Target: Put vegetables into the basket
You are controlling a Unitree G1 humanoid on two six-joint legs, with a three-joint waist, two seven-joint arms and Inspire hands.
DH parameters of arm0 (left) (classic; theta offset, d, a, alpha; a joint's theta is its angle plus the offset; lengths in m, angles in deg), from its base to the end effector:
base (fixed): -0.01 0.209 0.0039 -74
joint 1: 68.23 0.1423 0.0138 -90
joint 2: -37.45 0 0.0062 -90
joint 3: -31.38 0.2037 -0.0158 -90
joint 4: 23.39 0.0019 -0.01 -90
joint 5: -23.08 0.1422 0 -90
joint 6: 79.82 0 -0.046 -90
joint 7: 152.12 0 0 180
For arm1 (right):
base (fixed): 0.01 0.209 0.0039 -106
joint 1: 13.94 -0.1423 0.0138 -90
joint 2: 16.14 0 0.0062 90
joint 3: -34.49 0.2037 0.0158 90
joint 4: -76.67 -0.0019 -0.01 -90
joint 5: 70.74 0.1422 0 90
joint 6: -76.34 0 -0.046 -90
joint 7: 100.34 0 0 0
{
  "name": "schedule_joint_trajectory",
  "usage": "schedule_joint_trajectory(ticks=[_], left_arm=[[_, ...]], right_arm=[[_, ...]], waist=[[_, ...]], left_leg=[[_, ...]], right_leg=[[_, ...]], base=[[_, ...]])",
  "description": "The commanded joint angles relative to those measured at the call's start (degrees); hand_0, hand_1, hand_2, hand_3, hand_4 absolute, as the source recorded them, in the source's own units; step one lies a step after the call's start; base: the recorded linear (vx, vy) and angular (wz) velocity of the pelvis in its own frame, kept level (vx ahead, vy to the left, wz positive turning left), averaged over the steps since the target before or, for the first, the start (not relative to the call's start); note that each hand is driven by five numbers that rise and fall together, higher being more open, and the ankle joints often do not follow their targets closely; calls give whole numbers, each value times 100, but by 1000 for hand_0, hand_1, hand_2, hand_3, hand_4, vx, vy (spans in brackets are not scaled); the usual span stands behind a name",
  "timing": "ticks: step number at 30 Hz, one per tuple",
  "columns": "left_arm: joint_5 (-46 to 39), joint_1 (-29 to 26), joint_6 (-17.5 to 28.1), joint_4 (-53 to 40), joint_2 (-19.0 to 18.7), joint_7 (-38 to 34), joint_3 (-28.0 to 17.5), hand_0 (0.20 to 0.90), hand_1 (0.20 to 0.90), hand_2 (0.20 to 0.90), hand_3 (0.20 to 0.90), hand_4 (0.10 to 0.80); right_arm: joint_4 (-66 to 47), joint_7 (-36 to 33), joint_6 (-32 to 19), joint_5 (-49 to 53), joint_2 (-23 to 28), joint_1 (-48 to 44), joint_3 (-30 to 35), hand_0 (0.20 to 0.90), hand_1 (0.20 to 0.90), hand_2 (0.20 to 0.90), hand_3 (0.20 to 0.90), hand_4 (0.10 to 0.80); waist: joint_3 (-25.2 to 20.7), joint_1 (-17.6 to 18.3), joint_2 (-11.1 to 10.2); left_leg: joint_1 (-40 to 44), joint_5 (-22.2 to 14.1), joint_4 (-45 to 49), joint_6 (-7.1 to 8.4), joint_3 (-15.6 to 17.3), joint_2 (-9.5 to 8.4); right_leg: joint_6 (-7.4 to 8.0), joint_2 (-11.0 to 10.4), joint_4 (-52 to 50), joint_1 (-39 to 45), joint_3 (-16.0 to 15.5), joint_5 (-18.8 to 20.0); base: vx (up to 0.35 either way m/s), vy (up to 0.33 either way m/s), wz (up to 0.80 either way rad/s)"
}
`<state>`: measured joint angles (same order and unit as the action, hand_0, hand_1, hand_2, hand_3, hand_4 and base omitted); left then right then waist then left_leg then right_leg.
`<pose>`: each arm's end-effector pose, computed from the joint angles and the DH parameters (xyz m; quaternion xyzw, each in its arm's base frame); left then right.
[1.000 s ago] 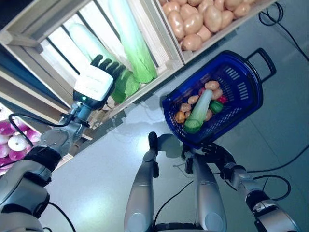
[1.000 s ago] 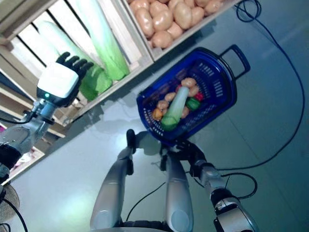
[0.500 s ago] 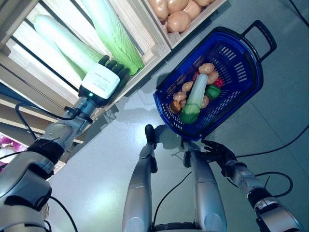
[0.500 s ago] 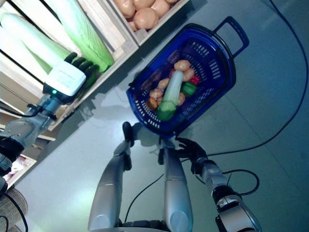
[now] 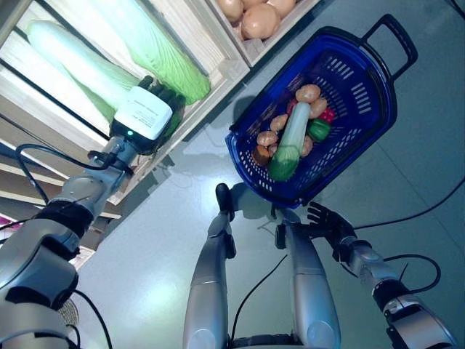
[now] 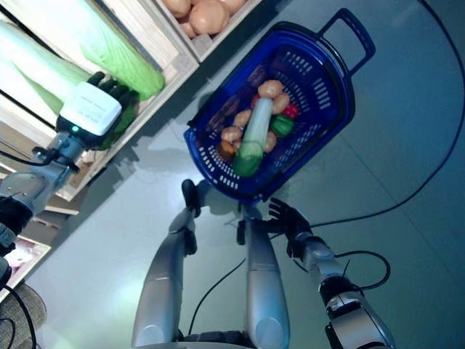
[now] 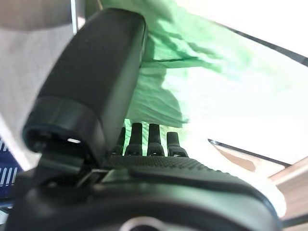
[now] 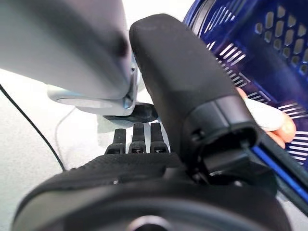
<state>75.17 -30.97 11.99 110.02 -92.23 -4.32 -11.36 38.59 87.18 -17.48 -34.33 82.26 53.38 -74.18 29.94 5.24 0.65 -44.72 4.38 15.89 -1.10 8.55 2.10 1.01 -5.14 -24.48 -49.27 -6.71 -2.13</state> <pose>0.3346 0.3054 0.1654 0.8695 -0.2002 0.0725 0.4457 0.2581 -0.2392 -0.0300 0.0294 0.2370 0.0247 0.9707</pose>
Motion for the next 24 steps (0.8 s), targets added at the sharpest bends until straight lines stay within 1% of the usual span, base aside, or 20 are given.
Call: schedule_joint_trajectory(ticks=[1,4,10,13,15,16,17,18,24], left_arm=[[-61,-231,-567,176,-454,-13,-685,900,900,900,900,800],[-73,-132,-614,270,-474,-27,-810,900,900,900,900,800],[-110,294,-703,276,-432,-130,-1179,900,900,900,900,800],[-153,412,-792,249,-403,-148,-1264,900,900,900,900,800],[-212,433,-762,283,-403,-183,-1274,900,900,900,900,800],[-211,461,-796,294,-390,-199,-1293,707,707,707,707,671],[-219,486,-818,305,-366,-203,-1322,345,345,345,345,430],[-227,497,-818,309,-357,-201,-1334,300,300,300,300,400],[-183,664,-762,397,-295,-349,-1472,300,300,300,300,400]], right_arm=[[-354,-168,-20,50,477,507,69,900,900,900,900,800],[-330,-152,-51,17,485,504,87,900,900,900,900,800],[-420,-231,-67,15,485,549,142,900,900,900,900,800],[-455,-283,-57,31,483,560,147,900,900,900,900,800],[-452,-269,-74,58,500,570,161,900,900,900,900,800],[-486,-297,-48,41,493,573,170,900,900,900,900,800],[-513,-325,-41,32,479,573,171,900,900,900,900,800],[-519,-332,-41,31,477,572,171,900,900,900,900,800],[-513,-335,-53,17,464,584,204,900,900,900,900,800]], waist=[[-15,14,168],[-15,-11,197],[-15,-80,217],[-15,-98,209],[-15,-108,200],[-15,-113,192],[-15,-116,188],[-15,-116,186],[-15,-136,147]], left_leg=[[-291,-171,357,371,-156,-28],[-308,-160,337,378,-158,-35],[-319,-148,305,375,-189,-73],[-324,-136,291,369,-192,-72],[-310,-124,272,374,-209,-73],[-307,-118,265,379,-213,-68],[-302,-107,247,376,-214,-68],[-299,-104,240,375,-214,-69],[-240,-71,168,386,-209,-53]], right_leg=[[197,-13,521,239,-25,366],[196,-39,536,229,-46,365],[183,-56,546,235,-112,349],[175,-49,539,236,-133,344],[172,-47,535,256,-155,330],[168,-44,540,262,-162,331],[167,-36,543,265,-165,331],[166,-33,545,267,-167,331],[161,-13,574,331,-213,330]], base=[[0,0,0],[0,0,0],[0,0,0],[0,0,0],[0,0,0],[0,0,0],[0,0,0],[0,0,0],[0,0,0]])
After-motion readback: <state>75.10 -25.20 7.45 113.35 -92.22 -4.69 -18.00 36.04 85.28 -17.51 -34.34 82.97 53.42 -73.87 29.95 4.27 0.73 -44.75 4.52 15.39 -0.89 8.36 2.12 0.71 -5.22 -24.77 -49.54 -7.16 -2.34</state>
